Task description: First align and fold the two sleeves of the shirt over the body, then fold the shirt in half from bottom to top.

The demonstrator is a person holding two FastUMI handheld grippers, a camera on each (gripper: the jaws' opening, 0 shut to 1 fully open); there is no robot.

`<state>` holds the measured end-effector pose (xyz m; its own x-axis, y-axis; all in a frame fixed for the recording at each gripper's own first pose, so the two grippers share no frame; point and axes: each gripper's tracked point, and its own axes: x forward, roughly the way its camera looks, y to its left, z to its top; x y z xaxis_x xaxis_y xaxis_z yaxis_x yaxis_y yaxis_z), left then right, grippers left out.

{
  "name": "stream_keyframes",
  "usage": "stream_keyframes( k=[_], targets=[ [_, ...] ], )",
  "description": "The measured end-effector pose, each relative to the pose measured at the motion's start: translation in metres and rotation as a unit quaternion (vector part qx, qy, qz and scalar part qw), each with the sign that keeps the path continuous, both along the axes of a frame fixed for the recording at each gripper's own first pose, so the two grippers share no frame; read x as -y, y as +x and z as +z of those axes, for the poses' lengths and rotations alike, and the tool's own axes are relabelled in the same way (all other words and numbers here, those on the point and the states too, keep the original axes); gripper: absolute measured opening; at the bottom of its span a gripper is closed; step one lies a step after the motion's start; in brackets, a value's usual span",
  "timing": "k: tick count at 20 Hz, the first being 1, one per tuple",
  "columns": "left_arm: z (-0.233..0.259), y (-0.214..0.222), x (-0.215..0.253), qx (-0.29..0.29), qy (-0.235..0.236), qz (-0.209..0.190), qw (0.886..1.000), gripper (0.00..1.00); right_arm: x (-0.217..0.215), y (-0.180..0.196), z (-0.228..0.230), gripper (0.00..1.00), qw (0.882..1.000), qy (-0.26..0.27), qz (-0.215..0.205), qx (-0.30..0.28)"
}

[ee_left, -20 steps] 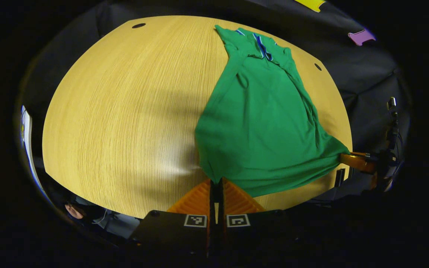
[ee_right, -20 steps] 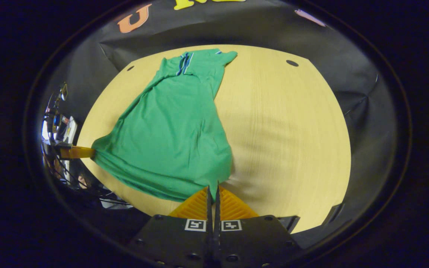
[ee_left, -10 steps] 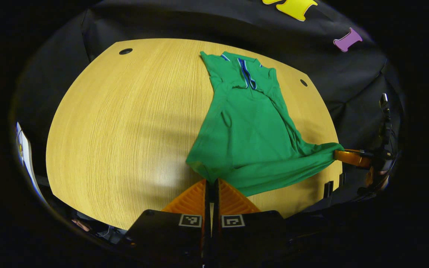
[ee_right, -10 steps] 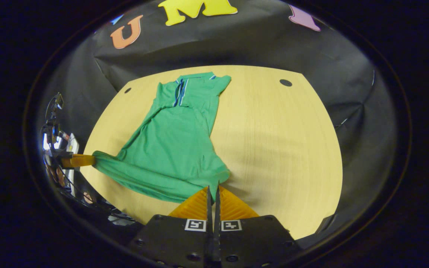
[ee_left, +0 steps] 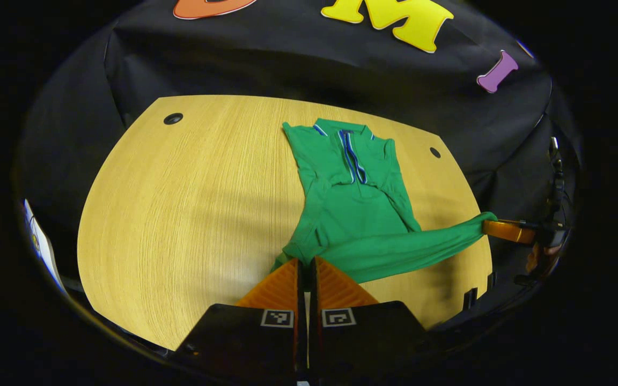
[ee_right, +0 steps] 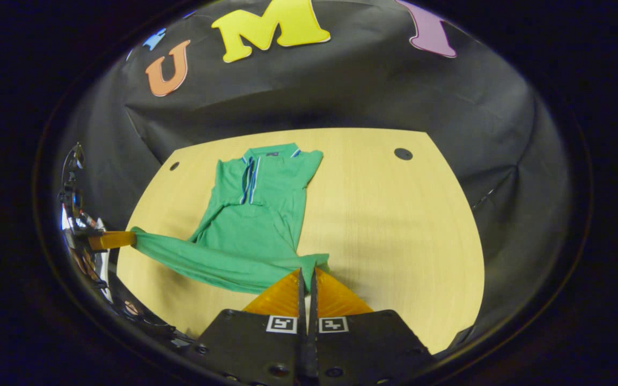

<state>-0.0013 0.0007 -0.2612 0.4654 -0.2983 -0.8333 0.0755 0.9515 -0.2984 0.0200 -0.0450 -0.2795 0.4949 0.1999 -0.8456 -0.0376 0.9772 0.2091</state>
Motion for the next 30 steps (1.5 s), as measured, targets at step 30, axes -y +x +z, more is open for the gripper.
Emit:
stream_keyframes(
  k=[30],
  targets=[
    [-0.060,0.306,0.017,0.159,0.059,0.027,0.985,0.11,-0.022,0.320,-0.051,0.00,0.993,-0.009,-0.016,0.113]
  ],
)
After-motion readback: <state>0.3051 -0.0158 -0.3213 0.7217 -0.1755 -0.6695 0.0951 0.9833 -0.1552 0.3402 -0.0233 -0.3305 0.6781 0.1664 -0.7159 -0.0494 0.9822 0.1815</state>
